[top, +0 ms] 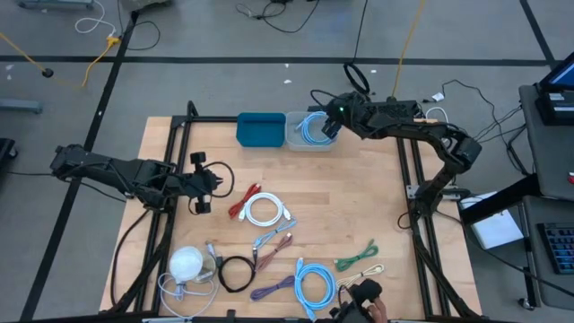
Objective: Pick & Place USB Port
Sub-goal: Put the top blue hdmi cable into the gray bin
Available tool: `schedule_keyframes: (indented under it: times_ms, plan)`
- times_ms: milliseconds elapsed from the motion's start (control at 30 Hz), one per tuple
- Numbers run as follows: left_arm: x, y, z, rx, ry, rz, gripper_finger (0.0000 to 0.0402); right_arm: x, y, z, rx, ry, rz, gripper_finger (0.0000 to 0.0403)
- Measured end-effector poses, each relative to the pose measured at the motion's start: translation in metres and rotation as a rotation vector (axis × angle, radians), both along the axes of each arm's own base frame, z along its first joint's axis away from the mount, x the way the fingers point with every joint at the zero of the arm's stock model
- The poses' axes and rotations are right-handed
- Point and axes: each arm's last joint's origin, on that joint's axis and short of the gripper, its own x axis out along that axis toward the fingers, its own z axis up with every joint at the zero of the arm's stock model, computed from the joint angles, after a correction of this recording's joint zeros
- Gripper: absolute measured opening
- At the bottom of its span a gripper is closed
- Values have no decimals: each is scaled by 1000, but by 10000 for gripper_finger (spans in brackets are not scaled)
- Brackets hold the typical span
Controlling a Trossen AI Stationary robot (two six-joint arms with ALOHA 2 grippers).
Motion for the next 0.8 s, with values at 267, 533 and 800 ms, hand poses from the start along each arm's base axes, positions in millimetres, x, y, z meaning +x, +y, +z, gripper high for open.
schedule_keyframes:
  times_ms: [267,533,800]
  plan:
    - [0,0,0,0,0,0,30,-11,-14,6,209,-123,9,242]
    - [0,0,0,0,0,0,30,-8,-19,16,173,-122,17,251]
    - [0,0,0,-4,0,-3,30,-6,-20,14,190,-126,28,250]
